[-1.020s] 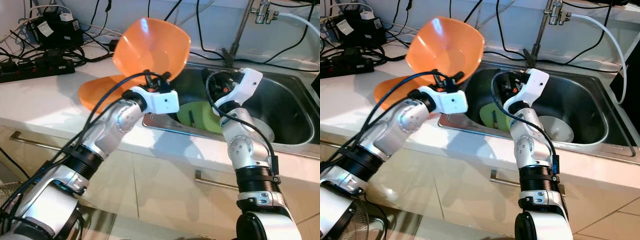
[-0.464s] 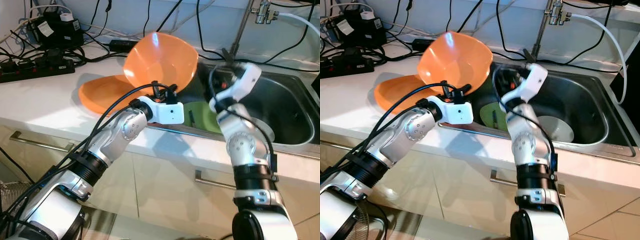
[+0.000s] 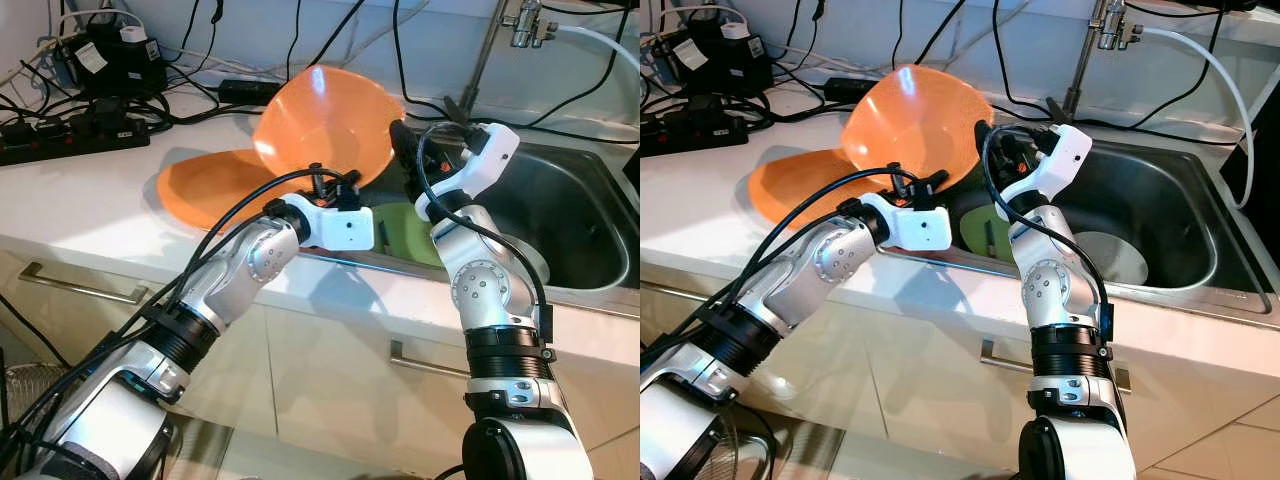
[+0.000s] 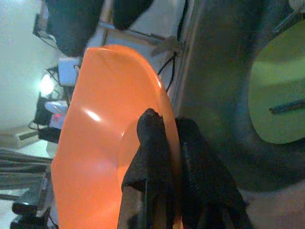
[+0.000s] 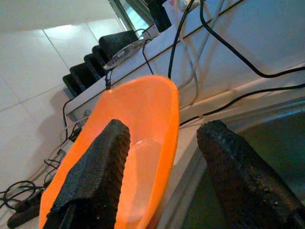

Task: Kitchen organization

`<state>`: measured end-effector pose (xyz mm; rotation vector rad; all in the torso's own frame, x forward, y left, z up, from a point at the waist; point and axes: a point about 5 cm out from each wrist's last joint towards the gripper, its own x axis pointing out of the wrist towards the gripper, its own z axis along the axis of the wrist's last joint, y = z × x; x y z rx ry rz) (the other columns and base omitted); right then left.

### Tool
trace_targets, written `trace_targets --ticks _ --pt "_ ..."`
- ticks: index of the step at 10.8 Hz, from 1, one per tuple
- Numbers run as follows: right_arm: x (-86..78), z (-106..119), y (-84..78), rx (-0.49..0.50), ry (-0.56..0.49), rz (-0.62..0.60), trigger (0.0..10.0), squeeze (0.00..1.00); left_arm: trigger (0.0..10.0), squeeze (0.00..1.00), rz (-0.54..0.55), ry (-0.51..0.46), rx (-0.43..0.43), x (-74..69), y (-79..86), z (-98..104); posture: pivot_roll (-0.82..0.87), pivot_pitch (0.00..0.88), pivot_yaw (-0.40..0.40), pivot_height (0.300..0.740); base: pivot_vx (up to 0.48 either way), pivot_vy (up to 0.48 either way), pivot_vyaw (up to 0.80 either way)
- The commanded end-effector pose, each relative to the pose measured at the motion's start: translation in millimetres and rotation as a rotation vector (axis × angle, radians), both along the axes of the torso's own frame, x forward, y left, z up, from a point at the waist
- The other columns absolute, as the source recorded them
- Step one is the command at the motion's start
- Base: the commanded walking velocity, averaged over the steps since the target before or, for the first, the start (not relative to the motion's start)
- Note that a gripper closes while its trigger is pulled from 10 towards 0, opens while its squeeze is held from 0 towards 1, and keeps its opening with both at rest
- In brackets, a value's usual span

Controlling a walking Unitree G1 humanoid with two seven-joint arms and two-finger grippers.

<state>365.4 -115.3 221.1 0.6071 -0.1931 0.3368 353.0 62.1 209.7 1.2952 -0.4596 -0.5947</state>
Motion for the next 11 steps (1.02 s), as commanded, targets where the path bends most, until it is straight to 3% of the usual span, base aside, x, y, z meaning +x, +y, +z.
trace_targets --ticks 1,10,11 --pt "0.6 5.1 2.7 0.0 -0.009 0.01 10.0 0.0 10.0 0.0 -0.036 -0.053 -0.016 -4.1 -6.5 11.3 0.21 0.0 -0.017 0.74 0.0 0.0 0.0" --pt "2.6 3.1 5.8 -0.005 0.002 0.013 10.0 0.0 10.0 0.0 -0.079 -0.081 -0.024 -10.3 -10.0 13.7 0.21 0.0 -0.023 0.74 0.0 0.0 0.0" --pt "3.6 3.6 5.2 -0.004 0.004 0.007 3.6 0.0 10.0 0.0 -0.081 -0.082 -0.017 -11.0 -8.8 12.6 0.21 0.0 -0.023 0.74 0.0 0.0 0.0"
